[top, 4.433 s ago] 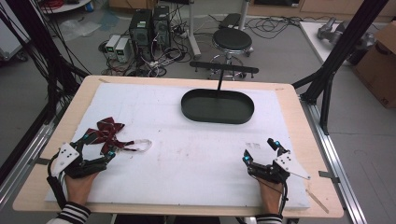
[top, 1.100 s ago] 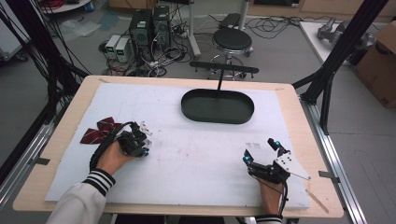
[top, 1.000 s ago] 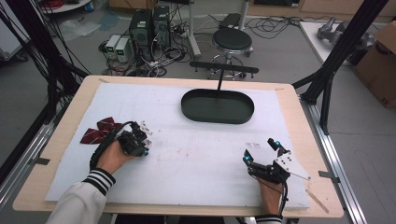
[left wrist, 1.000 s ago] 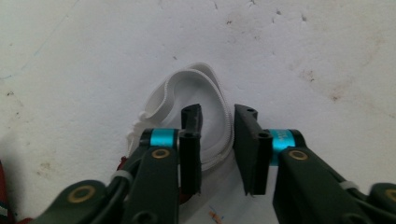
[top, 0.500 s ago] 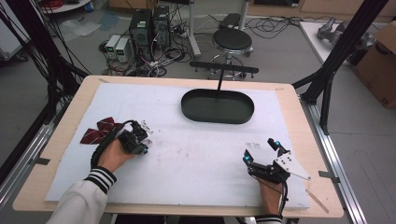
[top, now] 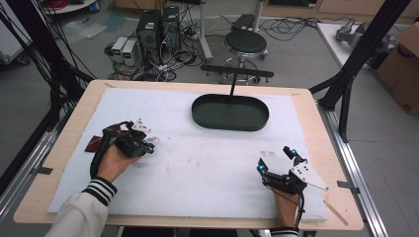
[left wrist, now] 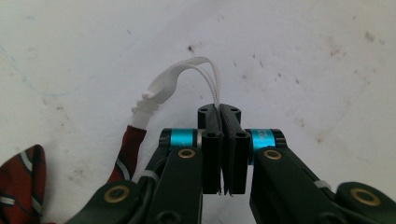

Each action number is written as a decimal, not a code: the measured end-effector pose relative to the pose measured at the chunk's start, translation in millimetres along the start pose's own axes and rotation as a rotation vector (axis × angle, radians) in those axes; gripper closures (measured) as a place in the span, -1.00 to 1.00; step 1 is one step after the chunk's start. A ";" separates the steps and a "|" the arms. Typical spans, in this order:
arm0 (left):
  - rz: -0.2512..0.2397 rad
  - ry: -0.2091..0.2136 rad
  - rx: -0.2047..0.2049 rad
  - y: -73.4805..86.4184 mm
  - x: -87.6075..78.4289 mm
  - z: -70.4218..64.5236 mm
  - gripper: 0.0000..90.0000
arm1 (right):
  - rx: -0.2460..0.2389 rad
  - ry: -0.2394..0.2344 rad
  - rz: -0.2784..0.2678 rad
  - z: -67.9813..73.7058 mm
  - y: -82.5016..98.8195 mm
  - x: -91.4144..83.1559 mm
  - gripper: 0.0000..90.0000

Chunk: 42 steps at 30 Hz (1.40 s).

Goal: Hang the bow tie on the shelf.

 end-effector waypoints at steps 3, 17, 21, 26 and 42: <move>-0.068 -0.005 -0.011 -3.7 -6.3 1.7 0.93 | 0.000 -0.001 0.000 0.0 0.0 0.0 -0.97; -0.441 -0.011 -0.017 -29.3 -38.3 -4.3 0.93 | 0.000 0.001 -0.001 0.3 0.0 0.0 -0.97; -0.513 -0.016 -0.018 -42.3 -49.0 -6.4 0.93 | -0.001 0.001 -0.002 0.2 0.0 0.1 -0.97; -0.581 -0.033 -0.006 -54.5 -55.4 -10.2 0.93 | 0.003 0.000 -0.001 0.0 0.0 -0.1 -0.97; -0.652 -0.042 0.035 -115.1 -53.0 -17.6 0.93 | 0.002 0.000 -0.002 0.0 -0.1 -0.2 -0.97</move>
Point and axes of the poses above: each handheld gripper's, and its own axes: x roughly forward along the jaws, y roughly out of its underside, z roughly to its left, the point moved 5 cm from there along x, roughly forward along the jaws, and after that the axes turned 5 degrees about y, right-handed, at the moved point
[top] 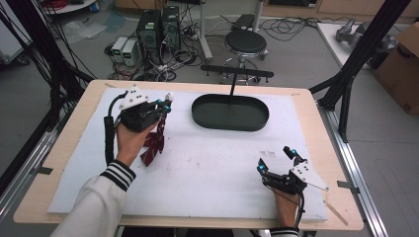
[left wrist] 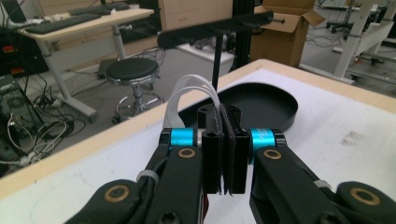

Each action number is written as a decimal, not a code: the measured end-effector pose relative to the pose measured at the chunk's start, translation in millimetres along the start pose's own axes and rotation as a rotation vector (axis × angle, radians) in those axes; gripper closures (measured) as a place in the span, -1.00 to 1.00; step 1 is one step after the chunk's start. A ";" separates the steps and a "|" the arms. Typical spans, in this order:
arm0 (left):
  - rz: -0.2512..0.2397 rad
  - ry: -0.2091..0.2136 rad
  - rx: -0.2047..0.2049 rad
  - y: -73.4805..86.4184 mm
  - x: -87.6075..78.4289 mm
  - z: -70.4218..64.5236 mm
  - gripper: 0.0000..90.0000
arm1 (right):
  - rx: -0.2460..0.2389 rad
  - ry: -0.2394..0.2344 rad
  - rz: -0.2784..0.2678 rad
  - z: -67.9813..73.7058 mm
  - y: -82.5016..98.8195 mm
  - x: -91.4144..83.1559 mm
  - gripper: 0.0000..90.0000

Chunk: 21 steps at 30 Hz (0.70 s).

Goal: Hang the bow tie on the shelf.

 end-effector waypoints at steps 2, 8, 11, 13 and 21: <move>-0.015 0.000 -0.004 -9.0 7.3 0.5 0.93 | 0.000 -0.001 0.001 0.2 0.1 -0.1 -0.97; -0.046 0.000 0.010 -29.1 29.4 4.1 0.93 | 0.002 0.000 0.001 0.0 0.1 -0.1 -0.97; -0.048 -0.005 0.015 -33.5 39.8 7.0 0.93 | 0.001 0.001 0.000 0.0 0.0 -0.1 -0.97; -0.048 -0.011 0.018 -36.1 47.3 9.6 0.93 | 0.002 0.001 0.000 0.0 0.0 -0.1 -0.97; -0.077 -0.035 -0.003 -53.1 72.3 15.1 0.93 | 0.006 0.000 -0.002 0.2 0.0 -0.3 -0.97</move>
Point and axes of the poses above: each handheld gripper's, and its own axes: x roughly forward along the jaws, y roughly out of its underside, z roughly to its left, the point moved 5 cm from there along x, roughly forward along the jaws, and after that the axes turned 5 degrees about y, right-handed, at the moved point
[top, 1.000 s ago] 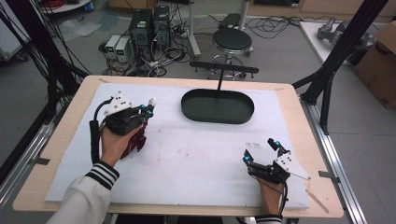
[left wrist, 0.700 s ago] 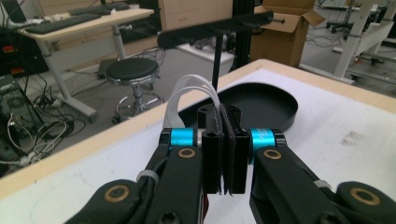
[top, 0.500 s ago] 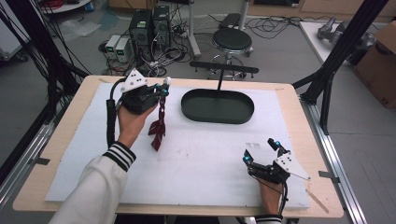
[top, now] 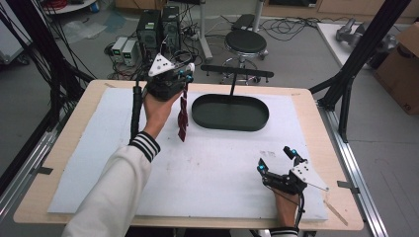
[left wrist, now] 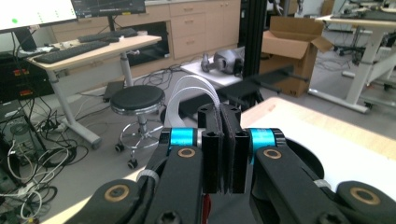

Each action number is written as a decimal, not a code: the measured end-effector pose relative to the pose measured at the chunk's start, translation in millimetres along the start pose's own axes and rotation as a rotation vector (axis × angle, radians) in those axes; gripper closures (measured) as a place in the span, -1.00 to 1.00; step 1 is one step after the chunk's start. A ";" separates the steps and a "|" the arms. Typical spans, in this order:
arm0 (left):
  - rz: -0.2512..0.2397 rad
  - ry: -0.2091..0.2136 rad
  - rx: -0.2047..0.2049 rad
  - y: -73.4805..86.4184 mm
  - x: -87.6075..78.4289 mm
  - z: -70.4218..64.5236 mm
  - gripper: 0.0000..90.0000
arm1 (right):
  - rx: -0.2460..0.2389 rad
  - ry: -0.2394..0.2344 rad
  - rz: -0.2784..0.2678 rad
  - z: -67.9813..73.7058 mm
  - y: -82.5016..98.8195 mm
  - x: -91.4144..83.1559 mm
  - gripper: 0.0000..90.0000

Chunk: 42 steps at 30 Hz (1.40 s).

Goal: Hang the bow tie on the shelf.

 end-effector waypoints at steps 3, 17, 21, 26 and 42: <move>-0.009 -0.008 0.005 -8.7 9.2 0.8 0.93 | 0.005 0.001 0.001 -0.1 0.0 -0.1 -0.97; -0.013 -0.038 0.021 -21.1 49.8 8.3 0.93 | 0.002 0.005 -0.004 -1.0 -0.2 0.2 -0.97; -0.019 -0.035 0.006 -22.2 59.7 10.0 0.93 | 0.007 0.004 0.001 -0.2 0.1 -0.1 -0.97; -0.024 -0.030 0.004 -26.1 69.5 10.0 0.93 | 0.008 0.005 0.001 -0.3 0.1 0.0 -0.97; -0.038 -0.013 -0.038 -24.8 93.2 3.9 0.94 | 0.004 0.010 -0.001 -1.5 -0.1 0.2 -0.97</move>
Point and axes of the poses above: each handheld gripper's, and its own axes: x roughly forward along the jaws, y roughly out of its underside, z roughly to its left, the point moved 5 cm from there along x, roughly forward along the jaws, and after that the axes turned 5 degrees about y, right-handed, at the moved point
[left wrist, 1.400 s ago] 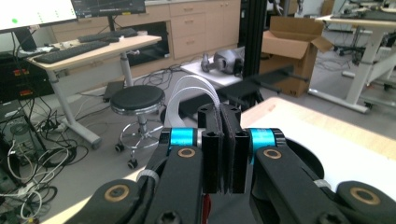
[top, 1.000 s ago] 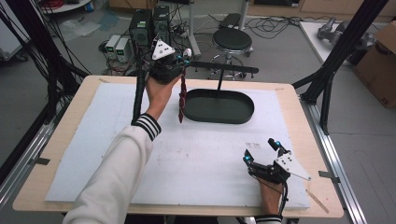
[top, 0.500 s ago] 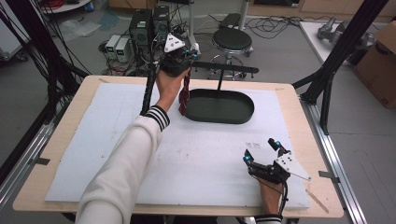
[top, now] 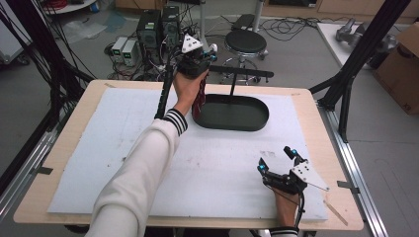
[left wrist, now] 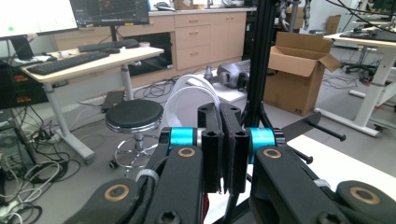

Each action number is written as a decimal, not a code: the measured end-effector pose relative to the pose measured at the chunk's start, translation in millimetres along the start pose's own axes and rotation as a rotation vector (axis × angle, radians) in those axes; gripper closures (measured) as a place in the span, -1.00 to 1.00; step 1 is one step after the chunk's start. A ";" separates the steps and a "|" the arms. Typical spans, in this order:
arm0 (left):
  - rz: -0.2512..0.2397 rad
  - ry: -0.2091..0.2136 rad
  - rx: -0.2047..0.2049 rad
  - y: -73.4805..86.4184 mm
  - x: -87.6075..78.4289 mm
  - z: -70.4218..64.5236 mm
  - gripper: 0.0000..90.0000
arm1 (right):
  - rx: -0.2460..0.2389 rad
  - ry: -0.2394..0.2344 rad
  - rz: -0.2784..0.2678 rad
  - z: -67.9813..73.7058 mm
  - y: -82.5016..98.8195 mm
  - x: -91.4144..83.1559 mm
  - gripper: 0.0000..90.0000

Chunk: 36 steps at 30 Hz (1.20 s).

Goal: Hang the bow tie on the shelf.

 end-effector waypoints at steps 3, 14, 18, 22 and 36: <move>0.005 0.010 -0.002 3.9 4.1 -3.9 0.93 | 0.003 0.000 0.000 0.1 0.0 0.2 -0.97; 0.043 0.020 -0.032 20.5 17.7 -3.5 0.93 | 0.006 -0.002 0.001 0.1 -0.1 0.1 -0.97; 0.049 0.024 -0.044 24.2 21.6 -5.9 0.93 | 0.010 -0.003 0.004 0.3 0.1 0.0 -0.97; 0.064 0.024 -0.037 27.7 23.9 -7.6 0.93 | 0.010 -0.003 0.004 0.4 0.1 0.1 -0.97; 0.119 0.035 -0.035 38.0 27.5 -15.4 0.82 | 0.010 -0.003 0.004 0.3 0.1 0.0 -0.97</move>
Point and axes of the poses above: each handheld gripper's, and its own axes: x roughly forward along the jaws, y roughly out of its underside, z roughly to its left, the point moved 5 cm from there along x, roughly forward along the jaws, and after that the axes turned 5 degrees about y, right-handed, at the moved point
